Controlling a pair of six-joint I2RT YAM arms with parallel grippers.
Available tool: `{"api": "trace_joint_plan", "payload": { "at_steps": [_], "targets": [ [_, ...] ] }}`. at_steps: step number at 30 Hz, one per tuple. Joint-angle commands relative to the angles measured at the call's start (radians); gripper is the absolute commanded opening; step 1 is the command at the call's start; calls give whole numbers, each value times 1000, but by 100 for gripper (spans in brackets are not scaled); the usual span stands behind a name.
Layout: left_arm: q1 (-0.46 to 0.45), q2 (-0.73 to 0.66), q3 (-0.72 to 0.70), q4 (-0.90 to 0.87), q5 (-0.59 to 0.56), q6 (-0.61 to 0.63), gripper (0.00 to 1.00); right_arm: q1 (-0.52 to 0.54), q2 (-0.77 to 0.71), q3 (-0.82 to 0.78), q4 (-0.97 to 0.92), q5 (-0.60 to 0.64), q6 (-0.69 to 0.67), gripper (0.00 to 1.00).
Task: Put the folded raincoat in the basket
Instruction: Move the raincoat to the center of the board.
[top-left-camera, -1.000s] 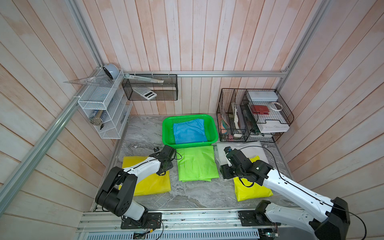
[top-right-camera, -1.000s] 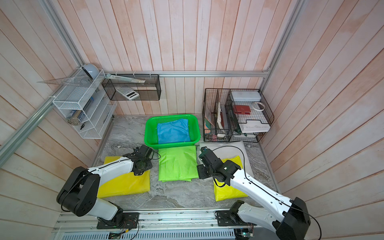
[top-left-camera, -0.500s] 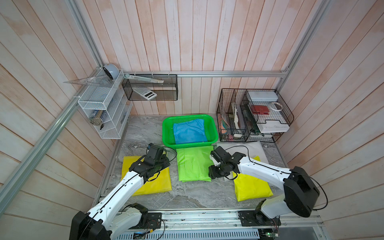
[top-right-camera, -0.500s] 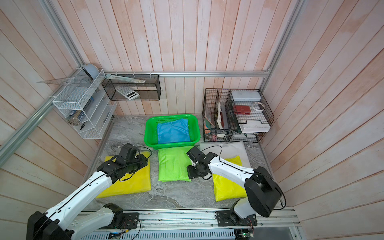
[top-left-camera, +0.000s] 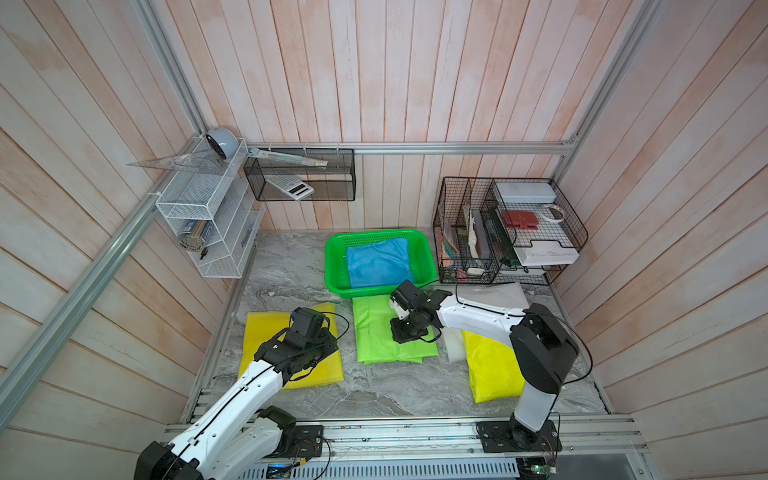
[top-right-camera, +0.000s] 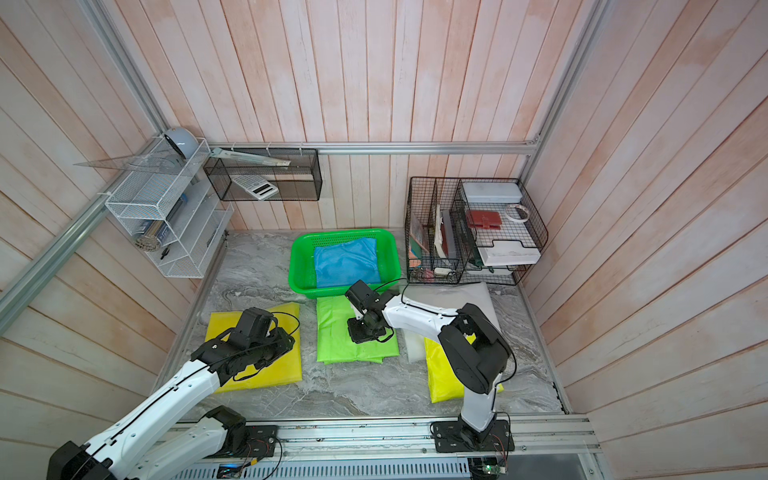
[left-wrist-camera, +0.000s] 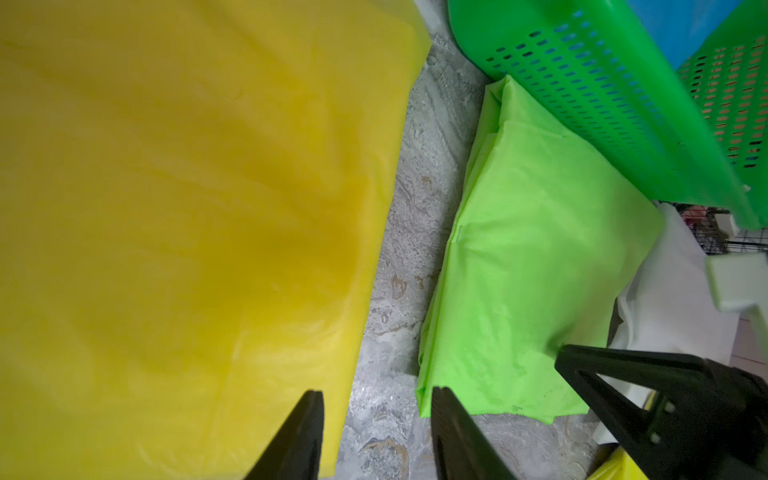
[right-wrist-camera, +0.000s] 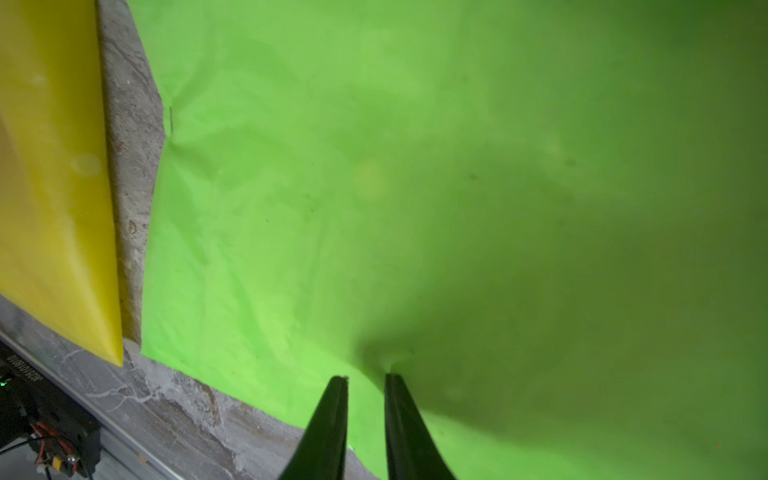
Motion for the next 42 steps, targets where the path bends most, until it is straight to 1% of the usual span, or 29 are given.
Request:
{"api": "trace_joint_plan", "payload": {
  "at_steps": [1, 4, 8, 10, 15, 18, 21, 22, 25, 27, 30, 33, 35, 38, 42],
  "targets": [
    [-5, -12, -20, 14, 10, -20, 47, 21, 40, 4, 8, -32, -2, 21],
    [-5, -12, -16, 13, 12, -24, 47, 31, 52, -39, 8, -32, -2, 20],
    [-5, -19, 4, 13, 35, -23, 47, 72, 7, -162, 29, -27, 10, 18],
    [-5, -22, 10, 36, 80, -14, 47, 110, -24, -218, 27, -40, 4, 17],
    [-15, -13, 3, 159, 238, -24, 48, 194, -89, -269, -17, -62, -3, 17],
    [-60, 16, 6, 226, 299, -24, 47, 204, -115, -289, 23, -98, 25, 18],
    [-120, 70, 18, 242, 292, -11, 45, 197, -134, -268, 50, -94, 43, 20],
    [-140, 91, 19, 251, 284, -13, 43, 193, -142, -249, 37, -87, 39, 21],
    [-180, 144, 0, 326, 271, -42, 40, 148, -193, -230, 21, -90, 43, 30],
    [-190, 189, -11, 389, 276, -62, 39, 99, -241, -263, 36, -123, 53, 33],
    [-195, 265, 10, 416, 259, -51, 37, 12, -327, -332, 37, -182, 57, 38],
    [-194, 319, 39, 401, 197, -12, 37, -74, -425, -399, 14, -215, 56, 46],
    [-192, 377, 63, 396, 187, 12, 37, -126, -482, -445, -17, -226, 61, 53],
    [-192, 469, 89, 376, 172, 26, 33, -172, -540, -510, -37, -240, 78, 61],
    [-192, 501, 72, 347, 98, 32, 33, -190, -570, -579, -31, -253, 110, 63]
  ]
}}
